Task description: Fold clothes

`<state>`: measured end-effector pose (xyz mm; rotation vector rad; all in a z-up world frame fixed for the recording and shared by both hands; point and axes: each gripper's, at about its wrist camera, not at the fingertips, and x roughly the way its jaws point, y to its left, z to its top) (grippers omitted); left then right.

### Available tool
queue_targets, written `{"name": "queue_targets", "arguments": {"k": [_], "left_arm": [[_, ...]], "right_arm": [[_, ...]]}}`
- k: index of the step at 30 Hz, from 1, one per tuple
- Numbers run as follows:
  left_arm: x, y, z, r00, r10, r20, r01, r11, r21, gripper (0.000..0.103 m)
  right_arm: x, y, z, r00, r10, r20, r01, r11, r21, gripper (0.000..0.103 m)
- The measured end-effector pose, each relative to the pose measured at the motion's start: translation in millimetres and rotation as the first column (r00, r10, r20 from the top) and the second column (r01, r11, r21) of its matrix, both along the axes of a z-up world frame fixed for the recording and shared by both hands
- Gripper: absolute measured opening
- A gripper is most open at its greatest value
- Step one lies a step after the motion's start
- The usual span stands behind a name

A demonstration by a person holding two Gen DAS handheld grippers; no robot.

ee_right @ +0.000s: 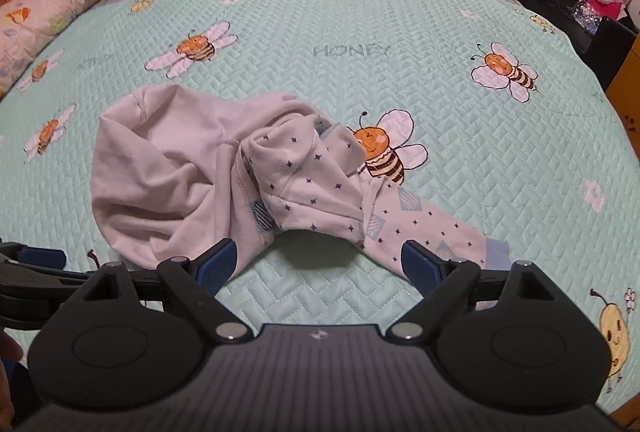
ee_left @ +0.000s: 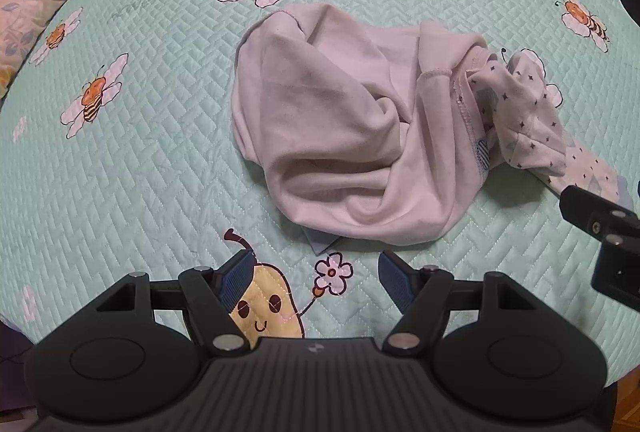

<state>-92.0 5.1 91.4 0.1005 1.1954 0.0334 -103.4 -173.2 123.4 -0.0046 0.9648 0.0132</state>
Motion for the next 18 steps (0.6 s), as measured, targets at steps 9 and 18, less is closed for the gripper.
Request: {"name": "queue_targets", "arguments": {"k": [9, 18], "left_arm": [[-5.8, 5.1, -4.1, 1.000, 0.014, -0.018, -0.014, 1.000, 0.006, 0.072], [-10.6, 4.7, -4.8, 1.000, 0.006, -0.020, -0.005, 1.000, 0.008, 0.072]], "right_arm": [[-7.3, 6.1, -1.0, 1.000, 0.020, -0.006, -0.020, 1.000, -0.015, 0.089], [-12.2, 7.1, -0.4, 1.000, 0.020, -0.011, -0.020, 1.000, 0.000, 0.089]]}}
